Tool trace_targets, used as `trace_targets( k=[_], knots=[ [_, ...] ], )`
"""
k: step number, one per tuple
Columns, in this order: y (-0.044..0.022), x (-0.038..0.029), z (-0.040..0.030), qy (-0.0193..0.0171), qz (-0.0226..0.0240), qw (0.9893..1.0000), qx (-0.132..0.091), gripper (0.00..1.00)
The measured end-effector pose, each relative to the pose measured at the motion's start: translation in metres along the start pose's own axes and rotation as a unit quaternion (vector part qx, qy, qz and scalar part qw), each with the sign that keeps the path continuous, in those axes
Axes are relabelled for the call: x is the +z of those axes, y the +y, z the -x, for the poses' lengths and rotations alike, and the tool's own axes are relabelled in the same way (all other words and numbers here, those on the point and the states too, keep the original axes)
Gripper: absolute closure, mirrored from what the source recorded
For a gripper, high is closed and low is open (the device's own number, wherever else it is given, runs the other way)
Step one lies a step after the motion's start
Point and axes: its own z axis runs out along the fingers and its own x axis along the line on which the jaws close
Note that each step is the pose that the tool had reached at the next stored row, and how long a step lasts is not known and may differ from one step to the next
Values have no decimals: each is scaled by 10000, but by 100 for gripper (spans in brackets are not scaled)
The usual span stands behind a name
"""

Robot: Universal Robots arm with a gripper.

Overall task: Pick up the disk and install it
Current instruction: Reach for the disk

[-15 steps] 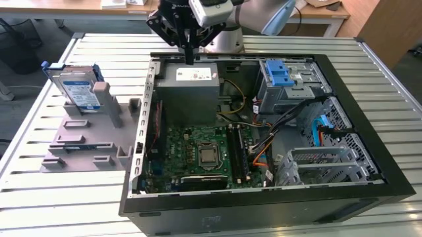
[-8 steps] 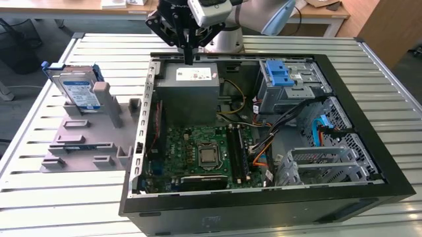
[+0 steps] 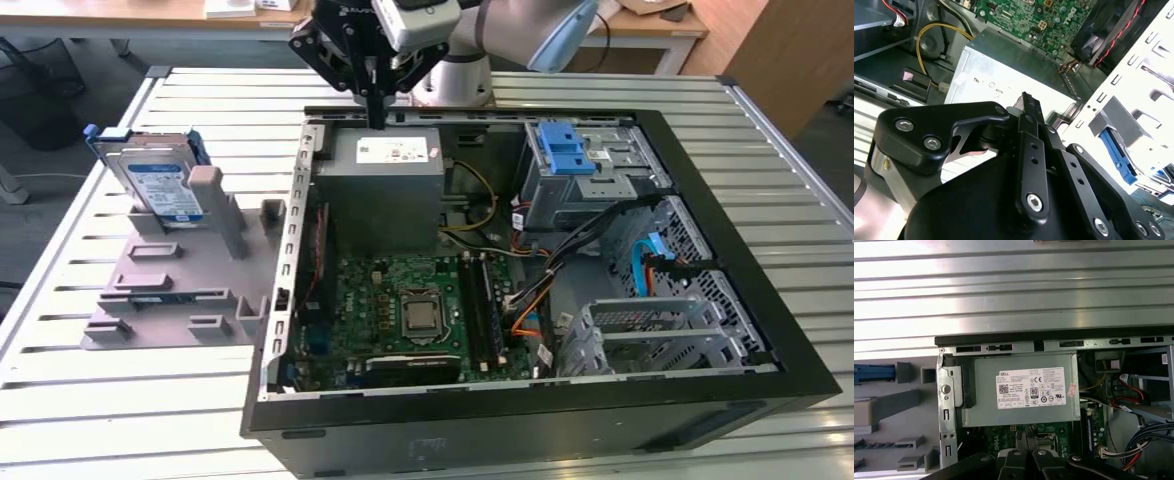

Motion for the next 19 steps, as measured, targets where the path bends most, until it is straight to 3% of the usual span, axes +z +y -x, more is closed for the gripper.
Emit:
trace_targets(
  k=[4,19],
  knots=[
    [4,0,-38,0,0,10000,0,89],
    [1,8,-70,1,-1,10000,0,89]
  ],
)
